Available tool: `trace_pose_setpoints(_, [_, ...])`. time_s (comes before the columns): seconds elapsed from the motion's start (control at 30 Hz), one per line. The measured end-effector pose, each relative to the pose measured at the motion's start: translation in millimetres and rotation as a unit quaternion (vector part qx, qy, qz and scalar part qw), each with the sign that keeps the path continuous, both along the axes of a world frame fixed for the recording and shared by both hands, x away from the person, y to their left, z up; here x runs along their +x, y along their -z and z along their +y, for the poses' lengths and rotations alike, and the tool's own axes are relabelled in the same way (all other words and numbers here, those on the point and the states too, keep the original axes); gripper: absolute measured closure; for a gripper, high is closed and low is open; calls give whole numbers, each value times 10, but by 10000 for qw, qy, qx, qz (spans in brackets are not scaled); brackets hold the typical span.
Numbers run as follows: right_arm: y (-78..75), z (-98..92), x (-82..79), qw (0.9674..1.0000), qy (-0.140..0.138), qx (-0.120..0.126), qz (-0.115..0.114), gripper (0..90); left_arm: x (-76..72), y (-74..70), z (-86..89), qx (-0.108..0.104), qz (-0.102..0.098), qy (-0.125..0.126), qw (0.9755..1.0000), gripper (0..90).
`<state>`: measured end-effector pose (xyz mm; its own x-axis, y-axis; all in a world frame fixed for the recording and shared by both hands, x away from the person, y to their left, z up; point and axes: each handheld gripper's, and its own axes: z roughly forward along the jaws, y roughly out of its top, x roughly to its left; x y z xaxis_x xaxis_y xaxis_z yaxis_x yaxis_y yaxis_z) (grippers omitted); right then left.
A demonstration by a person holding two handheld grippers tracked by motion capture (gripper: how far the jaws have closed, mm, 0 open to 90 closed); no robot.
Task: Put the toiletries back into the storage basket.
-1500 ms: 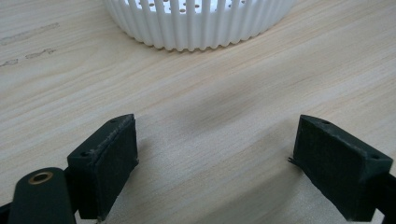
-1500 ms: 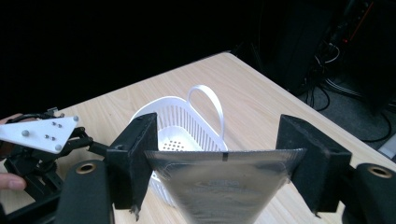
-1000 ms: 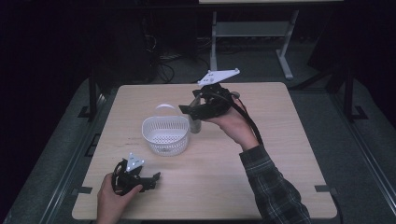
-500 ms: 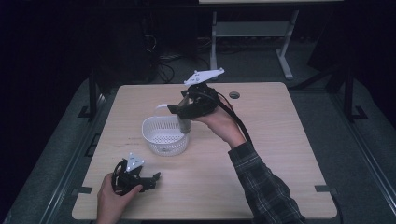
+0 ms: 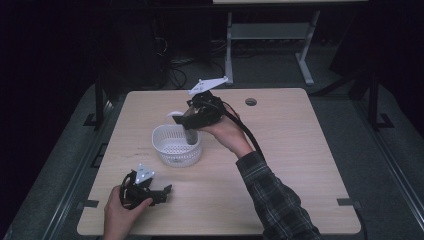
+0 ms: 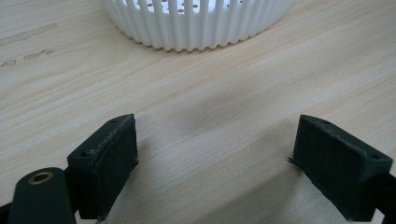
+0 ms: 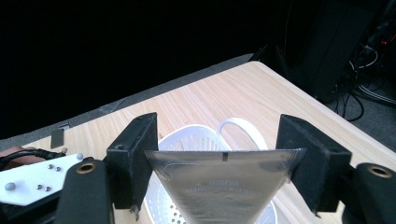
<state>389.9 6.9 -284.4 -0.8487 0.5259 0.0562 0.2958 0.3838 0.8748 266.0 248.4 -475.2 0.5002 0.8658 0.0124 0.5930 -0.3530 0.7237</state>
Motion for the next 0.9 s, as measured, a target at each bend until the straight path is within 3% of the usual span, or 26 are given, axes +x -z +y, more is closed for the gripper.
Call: trace_pose_setpoints(0.9, [349, 109, 74, 9995, -89, -208, 218, 299, -1, 1, -2, -1, -11, 7, 10000, 126])
